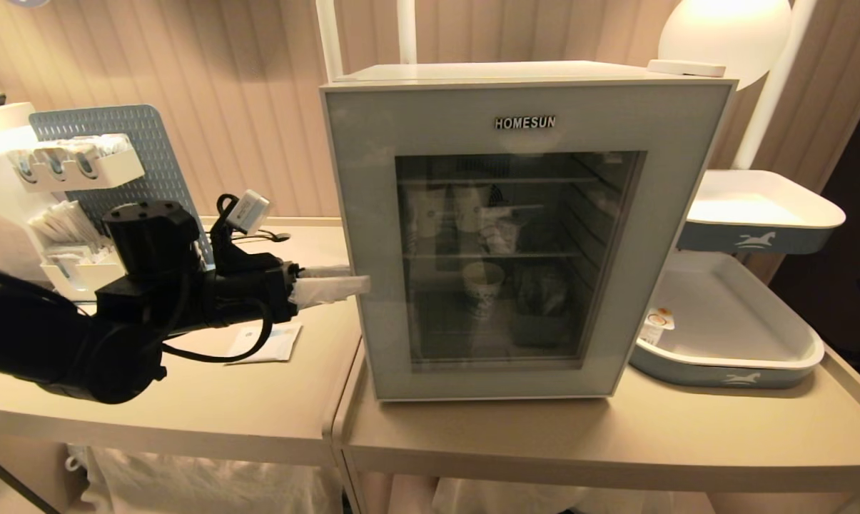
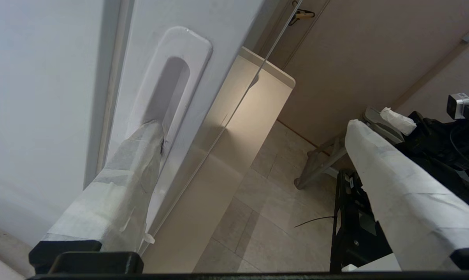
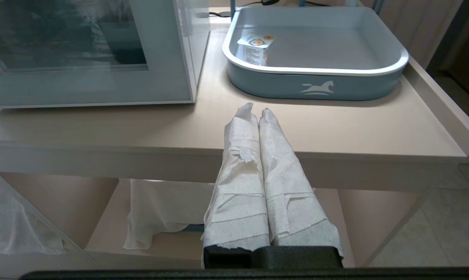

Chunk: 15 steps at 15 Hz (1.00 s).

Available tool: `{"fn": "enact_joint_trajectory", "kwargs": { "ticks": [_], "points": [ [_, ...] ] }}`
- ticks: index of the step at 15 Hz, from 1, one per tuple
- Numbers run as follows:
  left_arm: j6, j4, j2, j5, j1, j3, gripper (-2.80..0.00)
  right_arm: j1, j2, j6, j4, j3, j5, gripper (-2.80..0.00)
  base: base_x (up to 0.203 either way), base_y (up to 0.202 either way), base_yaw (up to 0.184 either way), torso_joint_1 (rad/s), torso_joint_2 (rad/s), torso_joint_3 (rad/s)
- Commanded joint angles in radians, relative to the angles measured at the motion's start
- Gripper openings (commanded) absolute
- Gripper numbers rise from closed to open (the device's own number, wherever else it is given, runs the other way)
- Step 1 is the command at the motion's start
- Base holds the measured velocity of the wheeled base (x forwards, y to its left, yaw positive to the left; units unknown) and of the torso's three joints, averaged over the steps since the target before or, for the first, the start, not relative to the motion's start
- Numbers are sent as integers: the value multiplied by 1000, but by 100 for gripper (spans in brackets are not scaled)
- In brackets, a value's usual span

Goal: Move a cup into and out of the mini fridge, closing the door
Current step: Open the freezer door

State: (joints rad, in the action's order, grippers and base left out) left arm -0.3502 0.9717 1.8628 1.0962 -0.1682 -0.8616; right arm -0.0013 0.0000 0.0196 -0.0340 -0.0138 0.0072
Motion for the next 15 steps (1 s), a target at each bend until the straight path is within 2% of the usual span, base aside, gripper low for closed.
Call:
{"fn": "enact_joint_trajectory", "kwargs": {
  "ticks": [1,4,8,15],
  "points": [
    [-3,5,-5,7,-6,4,0,0,2,0,-1,-2,0,-280,0,0,0,0,0,0],
    [-9,2,-62,7,-13,35,0,0,2,2,-4,-2,0,-280,0,0,0,0,0,0],
    [-71,0,-199,7,-56,87,0,0,2,2,-4,-2,0,-280,0,0,0,0,0,0],
    [-76,-5,-422,3,-103,260,0,0,2,2,-6,-3,0,-280,0,0,0,0,0,0]
  ]
}}
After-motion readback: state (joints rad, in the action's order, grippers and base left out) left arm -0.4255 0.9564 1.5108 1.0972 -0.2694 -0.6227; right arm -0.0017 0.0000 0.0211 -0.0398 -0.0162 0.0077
